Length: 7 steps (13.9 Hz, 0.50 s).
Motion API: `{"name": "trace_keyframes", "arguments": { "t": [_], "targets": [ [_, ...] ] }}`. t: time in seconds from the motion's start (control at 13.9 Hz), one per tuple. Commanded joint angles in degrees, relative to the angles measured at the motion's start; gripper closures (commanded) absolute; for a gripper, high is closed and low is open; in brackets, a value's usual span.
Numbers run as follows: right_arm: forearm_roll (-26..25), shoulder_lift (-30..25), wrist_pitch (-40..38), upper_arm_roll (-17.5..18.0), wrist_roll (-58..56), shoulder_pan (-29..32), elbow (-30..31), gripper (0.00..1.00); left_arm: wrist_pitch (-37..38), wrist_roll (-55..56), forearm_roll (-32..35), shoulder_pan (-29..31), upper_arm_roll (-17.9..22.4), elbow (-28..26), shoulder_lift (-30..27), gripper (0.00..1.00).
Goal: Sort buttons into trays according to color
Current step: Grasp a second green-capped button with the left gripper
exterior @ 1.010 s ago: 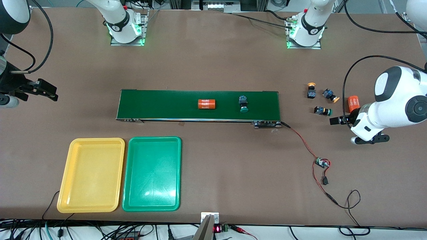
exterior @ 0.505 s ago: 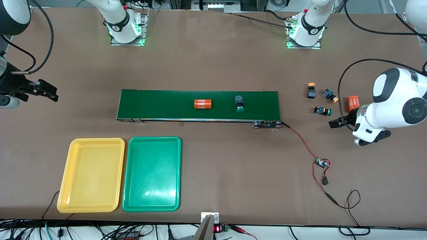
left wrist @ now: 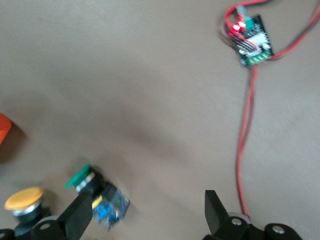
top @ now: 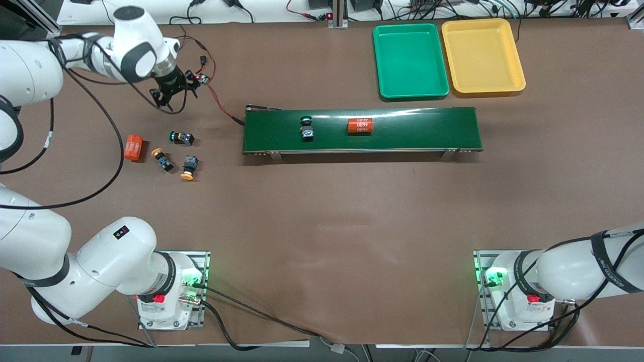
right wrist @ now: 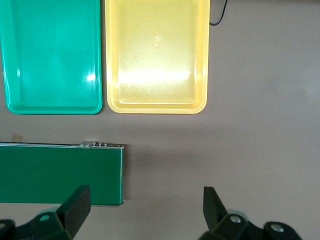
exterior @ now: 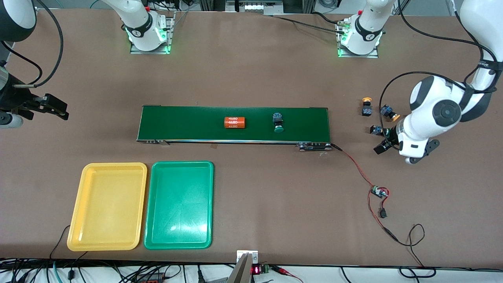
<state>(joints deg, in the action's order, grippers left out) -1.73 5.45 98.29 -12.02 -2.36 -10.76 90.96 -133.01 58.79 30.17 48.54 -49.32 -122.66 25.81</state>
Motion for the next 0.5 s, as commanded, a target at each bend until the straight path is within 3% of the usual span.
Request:
{"name": "trace_keyframes", "arguments": {
  "t": [0.0, 0.43],
  "targets": [
    [0.9, -0.3, 0.5, 0.2, 0.2, 0.3, 0.4, 0.00, -6.9, 8.0, 7.0, 3.4, -0.3, -7.9, -3.4, 0.01],
    [0.9, -0.3, 0.4, 0.2, 0.2, 0.3, 0.4, 0.00, -8.6, 12.7, 8.6, 4.0, -0.2, -12.2, -1.8, 0.10]
  ]
}}
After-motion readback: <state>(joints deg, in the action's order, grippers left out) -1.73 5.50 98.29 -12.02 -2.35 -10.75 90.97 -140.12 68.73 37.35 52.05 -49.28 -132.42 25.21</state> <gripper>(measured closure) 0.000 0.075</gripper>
